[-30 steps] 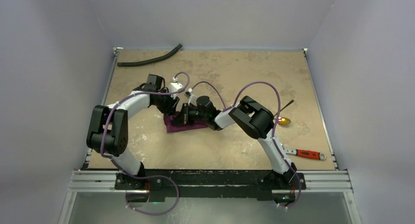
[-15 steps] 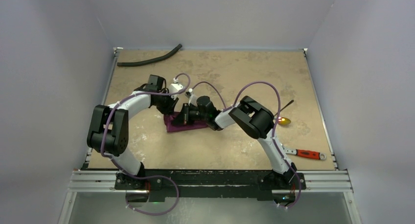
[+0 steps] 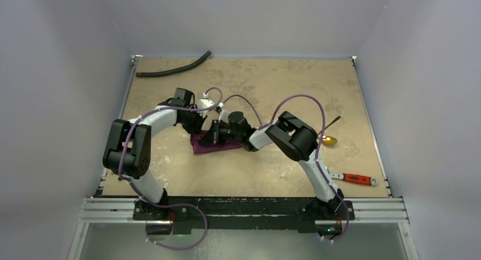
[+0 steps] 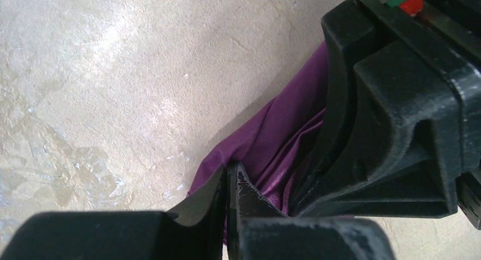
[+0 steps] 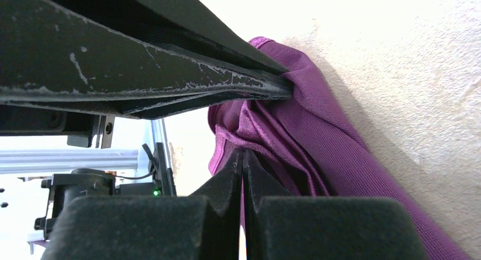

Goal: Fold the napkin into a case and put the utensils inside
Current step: Stuff the top corner of the smaller-rectangle-folded napkin into the folded napkin.

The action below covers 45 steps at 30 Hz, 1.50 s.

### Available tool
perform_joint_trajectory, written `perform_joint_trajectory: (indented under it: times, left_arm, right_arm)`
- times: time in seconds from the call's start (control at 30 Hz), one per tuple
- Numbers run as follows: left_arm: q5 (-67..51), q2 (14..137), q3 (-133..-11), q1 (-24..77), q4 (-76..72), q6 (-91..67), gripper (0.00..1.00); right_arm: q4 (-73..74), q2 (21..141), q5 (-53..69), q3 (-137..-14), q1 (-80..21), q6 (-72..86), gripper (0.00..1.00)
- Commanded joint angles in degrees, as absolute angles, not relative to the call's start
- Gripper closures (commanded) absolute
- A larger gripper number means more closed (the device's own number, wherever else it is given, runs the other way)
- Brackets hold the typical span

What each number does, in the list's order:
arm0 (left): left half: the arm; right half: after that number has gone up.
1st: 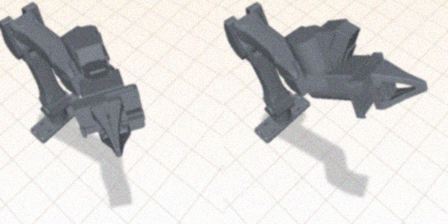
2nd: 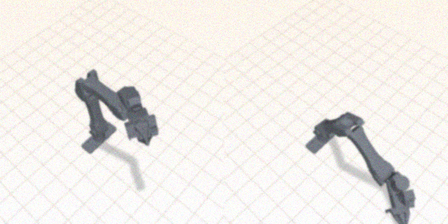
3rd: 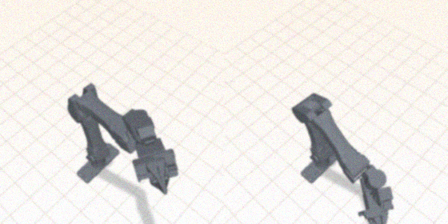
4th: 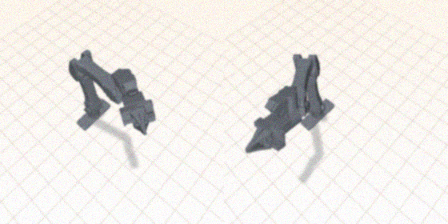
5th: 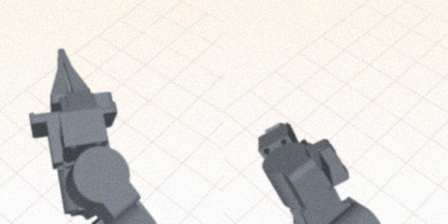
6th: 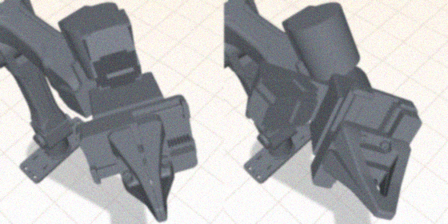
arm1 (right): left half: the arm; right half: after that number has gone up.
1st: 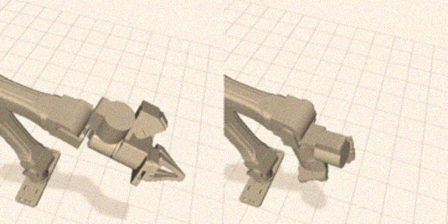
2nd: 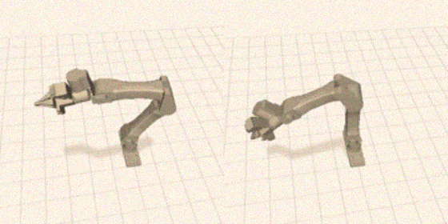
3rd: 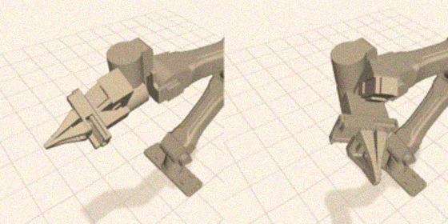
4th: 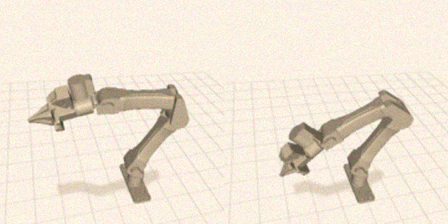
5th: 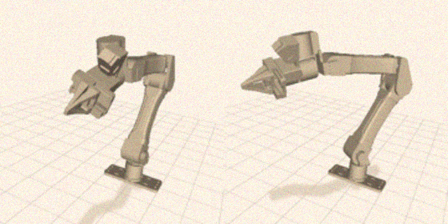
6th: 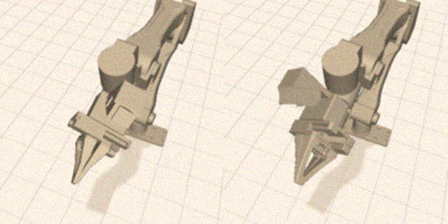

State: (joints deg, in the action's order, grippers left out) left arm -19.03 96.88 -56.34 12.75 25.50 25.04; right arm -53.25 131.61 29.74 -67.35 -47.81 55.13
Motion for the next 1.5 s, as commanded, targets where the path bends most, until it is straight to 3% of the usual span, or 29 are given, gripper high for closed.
perform_joint_trajectory:
  times: [0.0,0.43,1.0,1.23,1.47]
  left_arm:
    - [-20.22,96.59,-58.42,13.02,27.94,25.44,1.0]
    - [-21.96,89.4,-60.58,12.93,33.81,25.75,1.0]
    - [-29.61,93.6,-56.69,13.11,34.59,25.2,1.0]
    - [-28.63,95.62,-54.64,12.11,35.58,29.59,1.0]
    - [-26.88,96.94,-51.9,11.3,33.81,33.43,1.0]
  right_arm:
    - [-44.07,133.25,28.32,-64.52,-46.87,54.07,1.0]
    - [-40.14,134.97,26.91,-65.61,-46.5,53.26,1.0]
    - [-35.8,133.83,22.64,-72.83,-46.29,51.99,1.0]
    - [-41.15,132.63,21.82,-69.2,-45.61,54.47,1.0]
    - [-49.77,130.54,29.38,-66.3,-43.94,54.3,1.0]
